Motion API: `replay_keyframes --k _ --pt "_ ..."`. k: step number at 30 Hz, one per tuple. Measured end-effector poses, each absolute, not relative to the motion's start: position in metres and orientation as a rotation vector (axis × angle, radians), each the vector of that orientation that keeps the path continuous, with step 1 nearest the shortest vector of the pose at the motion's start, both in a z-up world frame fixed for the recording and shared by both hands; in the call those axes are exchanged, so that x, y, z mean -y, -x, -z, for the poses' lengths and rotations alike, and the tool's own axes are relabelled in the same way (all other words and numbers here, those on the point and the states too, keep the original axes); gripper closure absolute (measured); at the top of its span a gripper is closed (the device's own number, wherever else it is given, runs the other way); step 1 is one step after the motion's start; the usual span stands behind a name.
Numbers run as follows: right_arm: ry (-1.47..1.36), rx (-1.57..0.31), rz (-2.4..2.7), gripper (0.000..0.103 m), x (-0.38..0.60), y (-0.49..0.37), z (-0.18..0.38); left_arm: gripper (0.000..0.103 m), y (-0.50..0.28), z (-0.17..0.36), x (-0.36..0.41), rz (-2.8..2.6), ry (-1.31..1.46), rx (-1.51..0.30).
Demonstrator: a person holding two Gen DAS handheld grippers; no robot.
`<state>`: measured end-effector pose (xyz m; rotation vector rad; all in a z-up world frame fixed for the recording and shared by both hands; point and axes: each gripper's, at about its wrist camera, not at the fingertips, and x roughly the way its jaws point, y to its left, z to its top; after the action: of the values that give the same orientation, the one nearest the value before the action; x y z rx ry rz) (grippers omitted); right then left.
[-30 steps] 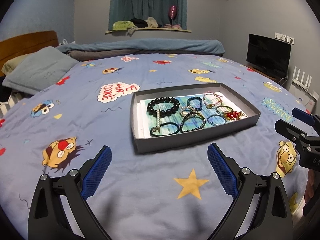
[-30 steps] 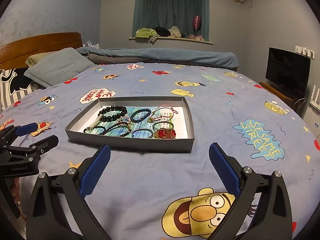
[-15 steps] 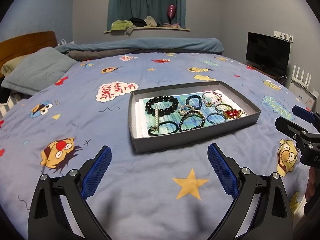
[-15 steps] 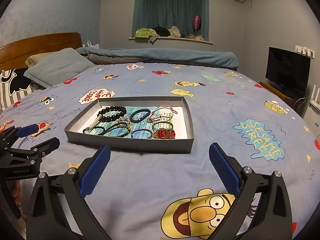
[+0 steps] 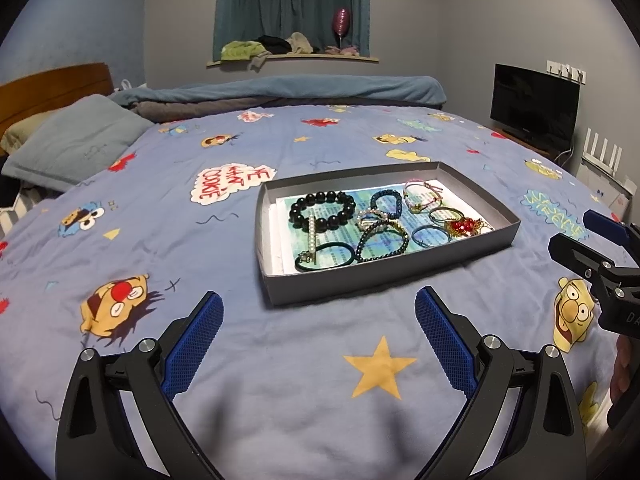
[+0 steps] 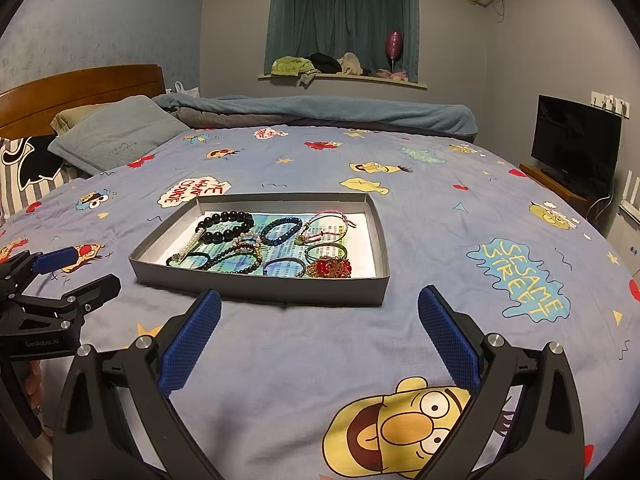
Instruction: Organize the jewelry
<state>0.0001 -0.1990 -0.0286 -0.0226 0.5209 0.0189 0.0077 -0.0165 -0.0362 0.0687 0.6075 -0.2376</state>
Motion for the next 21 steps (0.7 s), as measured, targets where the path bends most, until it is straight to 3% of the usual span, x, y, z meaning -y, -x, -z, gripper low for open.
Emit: replay_keyframes --k 21 --pt "0.025 -0.526 -0.017 0.006 0.1984 -0.0008 0.0295 0.007 -0.0070 0.0341 0.0171 0.241 -0.085 -0.598"
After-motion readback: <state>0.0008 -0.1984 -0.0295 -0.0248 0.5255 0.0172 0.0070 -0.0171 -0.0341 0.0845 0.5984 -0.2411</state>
